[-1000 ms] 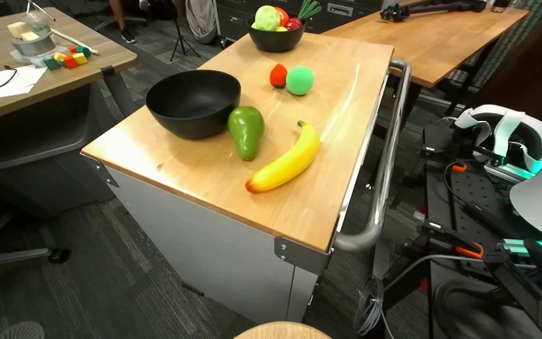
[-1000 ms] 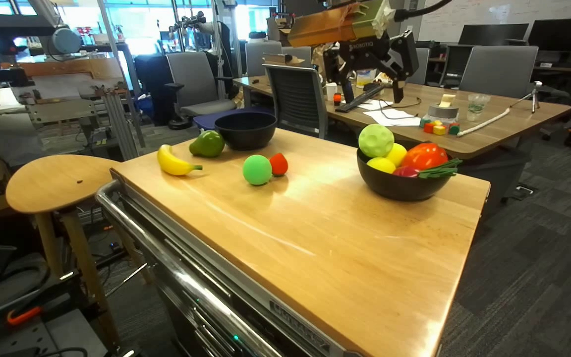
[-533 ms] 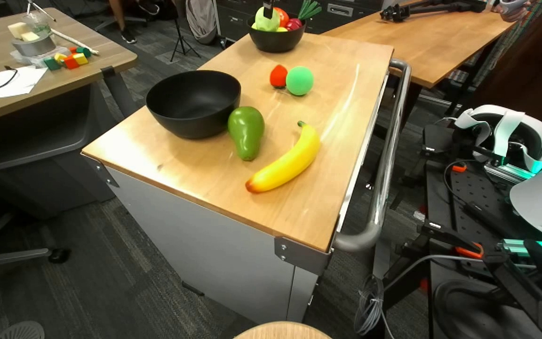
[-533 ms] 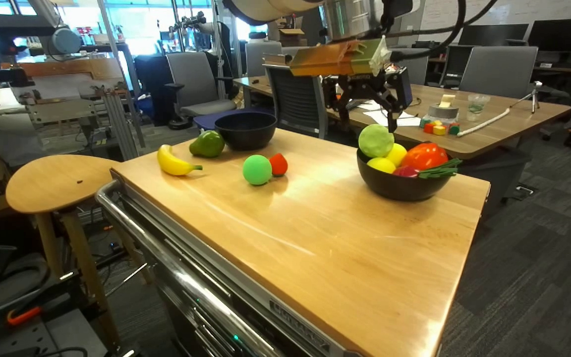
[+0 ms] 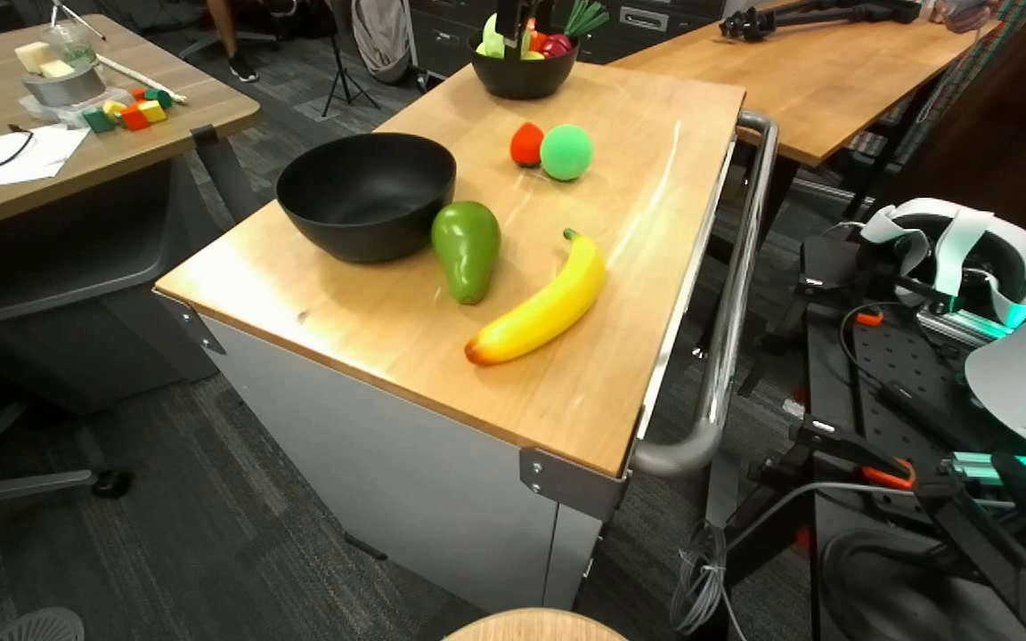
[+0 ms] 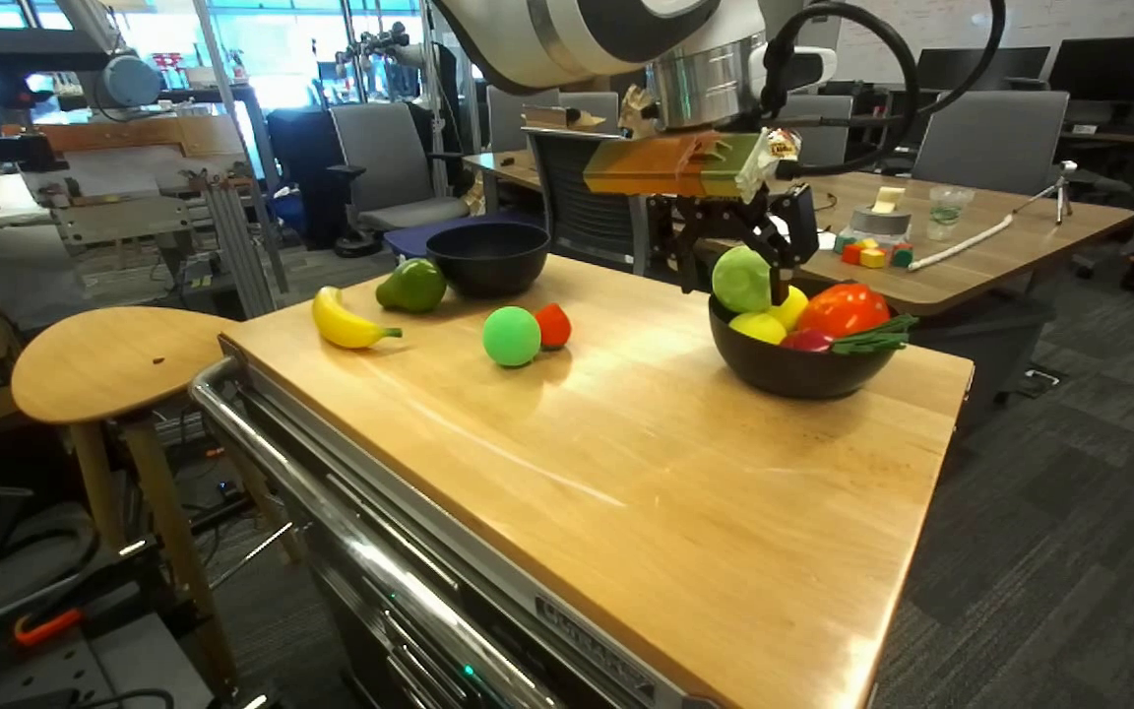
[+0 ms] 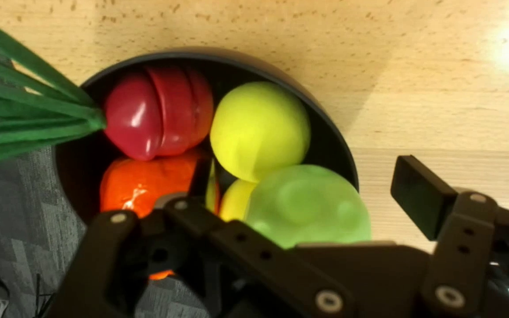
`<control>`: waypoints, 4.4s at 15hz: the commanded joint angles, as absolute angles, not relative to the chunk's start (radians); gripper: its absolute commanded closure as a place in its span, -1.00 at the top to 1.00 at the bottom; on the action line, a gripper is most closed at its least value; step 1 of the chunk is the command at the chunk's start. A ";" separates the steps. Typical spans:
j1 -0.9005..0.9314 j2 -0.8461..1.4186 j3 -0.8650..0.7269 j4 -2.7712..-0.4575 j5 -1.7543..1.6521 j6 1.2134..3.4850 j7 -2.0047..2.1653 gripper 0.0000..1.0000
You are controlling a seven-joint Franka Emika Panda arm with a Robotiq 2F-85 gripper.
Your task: Remove the objects one at a time from the black bowls starting with the left bowl and place the objects on the table
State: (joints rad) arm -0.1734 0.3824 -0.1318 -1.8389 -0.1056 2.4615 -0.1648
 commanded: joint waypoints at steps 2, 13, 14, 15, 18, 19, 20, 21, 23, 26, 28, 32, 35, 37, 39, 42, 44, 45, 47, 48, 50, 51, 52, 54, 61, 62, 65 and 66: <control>-0.182 0.392 -0.130 -1.805 -0.094 2.483 -0.154 1.00; -0.186 0.497 -0.127 -1.717 -0.076 2.544 -0.096 -0.03; -0.188 0.495 -0.126 -1.716 -0.073 2.541 -0.096 -0.15; -0.191 0.487 -0.124 -1.720 -0.070 2.539 -0.101 -0.27; -0.196 0.442 -0.122 -1.762 -0.070 2.529 -0.121 -0.43; -0.197 0.408 -0.122 -1.802 -0.077 2.543 -0.134 -0.50; -0.199 0.376 -0.119 -1.838 -0.077 2.562 -0.149 -0.51; -0.207 0.336 -0.110 -1.887 -0.074 2.588 -0.184 -0.55; -0.218 0.254 -0.099 -1.995 -0.079 2.670 -0.261 -0.59; -0.224 0.162 -0.096 -2.147 -0.101 2.802 -0.387 -0.60; -0.227 0.150 -0.101 -2.195 -0.098 2.829 -0.442 -0.60; -0.246 0.194 -0.090 -2.194 -0.038 2.787 -0.512 -0.60; -0.265 0.199 -0.062 -2.182 0.026 2.759 -0.559 -0.60; -0.273 0.187 -0.048 -2.179 0.061 2.745 -0.588 0.40; -0.273 0.180 -0.043 -2.179 0.078 2.746 -0.603 0.40; -0.268 0.175 -0.045 -2.171 0.082 2.748 -0.613 0.82; -0.265 0.182 -0.051 -2.159 0.076 2.747 -0.603 1.00; -0.266 0.184 -0.052 -2.154 0.075 2.746 -0.601 1.00; -0.269 0.185 -0.050 -2.149 0.081 2.749 -0.608 0.49; -0.270 0.184 -0.050 -2.145 0.082 2.744 -0.610 0.44; -0.270 0.184 -0.054 -2.138 0.079 2.731 -0.601 0.09; -0.269 0.182 -0.055 -2.136 0.078 2.720 -0.599 -0.06; -0.268 0.178 -0.057 -2.133 0.078 2.707 -0.593 -0.21; -0.268 0.156 -0.055 -2.139 0.089 2.690 -0.596 -0.32; -0.228 -0.089 -0.048 -2.337 0.343 2.668 -0.898 -0.62; -0.211 -0.102 -0.070 -2.363 0.341 2.642 -0.917 -0.69; -0.204 -0.092 -0.122 -2.425 0.217 2.650 -0.871 -0.75; -0.209 -0.072 -0.133 -2.436 0.166 2.669 -0.840 -0.81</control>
State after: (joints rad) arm -0.2224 -0.0755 -0.0868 -2.3809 0.2623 2.6302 -0.8765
